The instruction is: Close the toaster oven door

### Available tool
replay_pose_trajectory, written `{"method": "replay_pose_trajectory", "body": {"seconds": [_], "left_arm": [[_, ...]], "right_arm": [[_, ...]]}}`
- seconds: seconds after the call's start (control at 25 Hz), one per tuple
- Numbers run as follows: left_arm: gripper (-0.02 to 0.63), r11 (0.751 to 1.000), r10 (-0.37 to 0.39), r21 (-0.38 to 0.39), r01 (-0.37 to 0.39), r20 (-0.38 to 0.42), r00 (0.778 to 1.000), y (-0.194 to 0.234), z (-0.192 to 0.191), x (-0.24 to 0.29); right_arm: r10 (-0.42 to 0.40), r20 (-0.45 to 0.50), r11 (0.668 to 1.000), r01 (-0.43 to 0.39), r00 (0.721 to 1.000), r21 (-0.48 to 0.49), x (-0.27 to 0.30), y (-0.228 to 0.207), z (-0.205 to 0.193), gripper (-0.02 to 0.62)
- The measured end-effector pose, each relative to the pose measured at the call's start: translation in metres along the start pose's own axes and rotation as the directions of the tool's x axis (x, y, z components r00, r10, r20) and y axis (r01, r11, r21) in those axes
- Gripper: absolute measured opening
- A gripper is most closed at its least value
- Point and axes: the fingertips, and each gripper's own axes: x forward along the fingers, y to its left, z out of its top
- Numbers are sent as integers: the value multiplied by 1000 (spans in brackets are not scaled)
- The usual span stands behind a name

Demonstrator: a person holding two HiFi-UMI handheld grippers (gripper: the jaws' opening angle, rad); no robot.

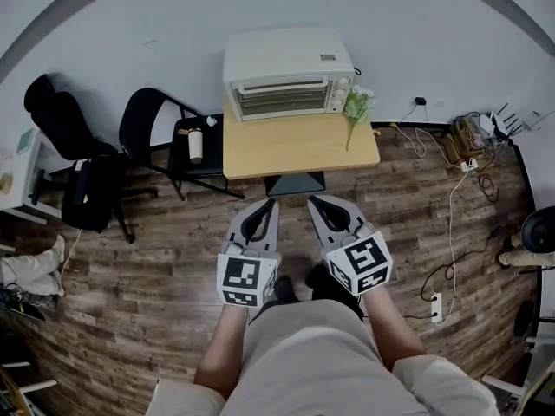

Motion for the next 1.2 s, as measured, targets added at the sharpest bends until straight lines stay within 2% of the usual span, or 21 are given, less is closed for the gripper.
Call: {"method": "replay_pose_trajectory", "body": {"seconds": [0.56, 1.2], "left_arm": [[11, 999, -51, 17, 51, -16, 999, -11, -2, 7], [11, 997, -73, 15, 73, -20, 997, -13, -3, 20]], "right_arm": [[-28, 6, 999, 28, 1000, 15, -9, -8, -1, -2], [-47, 5, 999, 47, 999, 19, -9, -20, -3, -2]]}}
